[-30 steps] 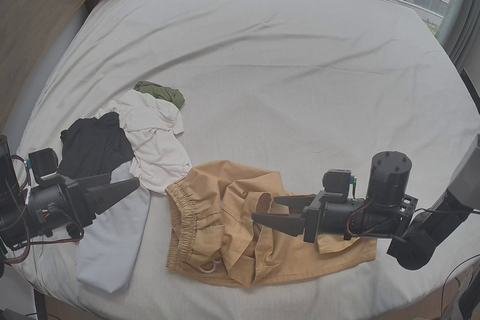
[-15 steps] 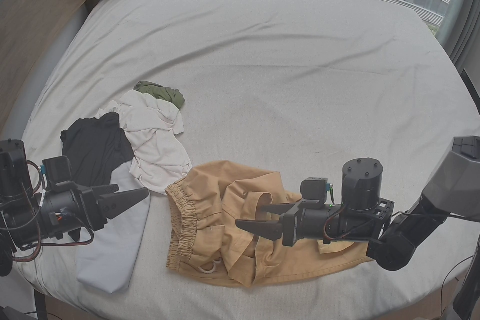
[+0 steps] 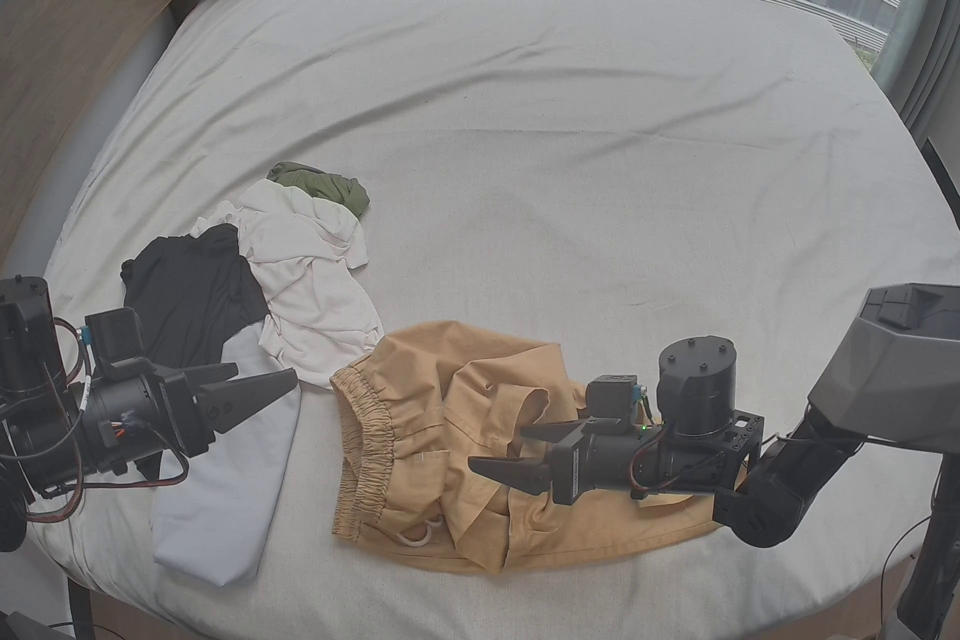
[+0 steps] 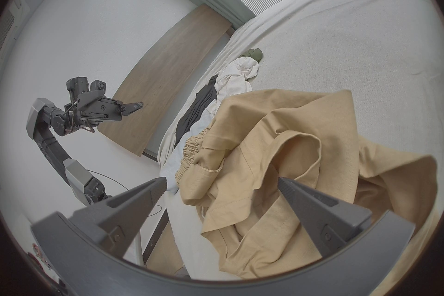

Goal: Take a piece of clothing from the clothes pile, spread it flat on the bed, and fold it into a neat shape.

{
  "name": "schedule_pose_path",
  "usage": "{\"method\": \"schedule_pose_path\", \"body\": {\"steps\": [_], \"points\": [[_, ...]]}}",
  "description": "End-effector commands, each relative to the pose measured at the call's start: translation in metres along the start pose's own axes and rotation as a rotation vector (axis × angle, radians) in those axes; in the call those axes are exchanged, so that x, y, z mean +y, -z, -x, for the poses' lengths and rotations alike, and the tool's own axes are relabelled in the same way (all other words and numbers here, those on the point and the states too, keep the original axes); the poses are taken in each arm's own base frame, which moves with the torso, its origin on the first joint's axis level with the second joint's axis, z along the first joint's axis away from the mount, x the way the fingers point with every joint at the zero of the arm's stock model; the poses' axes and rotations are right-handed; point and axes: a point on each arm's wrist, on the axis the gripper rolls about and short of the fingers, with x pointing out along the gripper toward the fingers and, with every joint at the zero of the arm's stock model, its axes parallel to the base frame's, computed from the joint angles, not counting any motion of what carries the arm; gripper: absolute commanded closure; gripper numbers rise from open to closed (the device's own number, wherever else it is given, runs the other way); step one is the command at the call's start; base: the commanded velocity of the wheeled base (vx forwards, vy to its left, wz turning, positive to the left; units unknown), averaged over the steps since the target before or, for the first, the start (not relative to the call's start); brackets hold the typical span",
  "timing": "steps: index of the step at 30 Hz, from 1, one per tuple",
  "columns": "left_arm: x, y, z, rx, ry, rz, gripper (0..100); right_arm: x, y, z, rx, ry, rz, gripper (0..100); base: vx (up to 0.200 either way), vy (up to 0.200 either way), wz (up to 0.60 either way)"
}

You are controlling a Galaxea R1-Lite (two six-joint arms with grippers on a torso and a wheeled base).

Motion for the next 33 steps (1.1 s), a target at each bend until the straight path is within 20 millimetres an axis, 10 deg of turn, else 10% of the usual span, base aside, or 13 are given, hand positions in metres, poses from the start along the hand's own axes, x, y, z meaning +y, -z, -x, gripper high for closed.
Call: {"method": "schedule_pose_path", "body": {"steps": [1,20,21,33], "points": [[0.0,0.0,0.0,-0.002,0.0,0.0,0,-0.007,0.009,-0.006,0.026,0.012,-0.014,0,0.0,0.0,0.0],[0.0,-0.002,0.001,-0.01,0.001,-0.001,0,-0.021,0.008,-0.032,0.026,0.054,-0.017,0,0.0,0.0,0.0],[-0.001,-0.002,0.001,-0.011,0.001,-0.002,0,-0.022,0.007,-0.034,0.02,0.058,-0.015,100,0.0,0.0,0.0],[0.0,-0.002,0.0,-0.018,0.005,-0.006,0,-0.026,0.008,-0.04,0.008,0.077,-0.014,100,0.0,0.0,0.0]]}}
